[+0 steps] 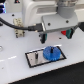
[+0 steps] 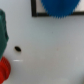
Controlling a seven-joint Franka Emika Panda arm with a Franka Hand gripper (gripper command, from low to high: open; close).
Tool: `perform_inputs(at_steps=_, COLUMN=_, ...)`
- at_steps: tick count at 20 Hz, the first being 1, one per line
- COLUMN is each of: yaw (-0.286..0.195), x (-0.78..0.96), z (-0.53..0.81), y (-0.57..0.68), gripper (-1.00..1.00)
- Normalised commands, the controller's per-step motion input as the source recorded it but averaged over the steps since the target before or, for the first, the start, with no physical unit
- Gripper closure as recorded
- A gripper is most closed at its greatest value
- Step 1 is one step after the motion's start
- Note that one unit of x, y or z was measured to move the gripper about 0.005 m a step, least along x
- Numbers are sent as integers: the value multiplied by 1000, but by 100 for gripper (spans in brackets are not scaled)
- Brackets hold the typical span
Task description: Insert the blue gear onto the right peg, followed by the red gear
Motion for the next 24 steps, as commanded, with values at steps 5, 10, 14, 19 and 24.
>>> perform_inputs(at_steps=5, yaw=0, x=-572, z=1, y=500, gripper=-100)
perform_inputs(at_steps=10, yaw=0, x=-538, z=-21, y=477, gripper=-100)
perform_inputs(at_steps=14, yaw=0, x=-404, z=-50, y=474, gripper=-100)
perform_inputs(at_steps=19, yaw=0, x=-315, z=-16, y=527, gripper=-100)
perform_inputs(at_steps=24, yaw=0, x=-234, z=-211, y=371, gripper=-100)
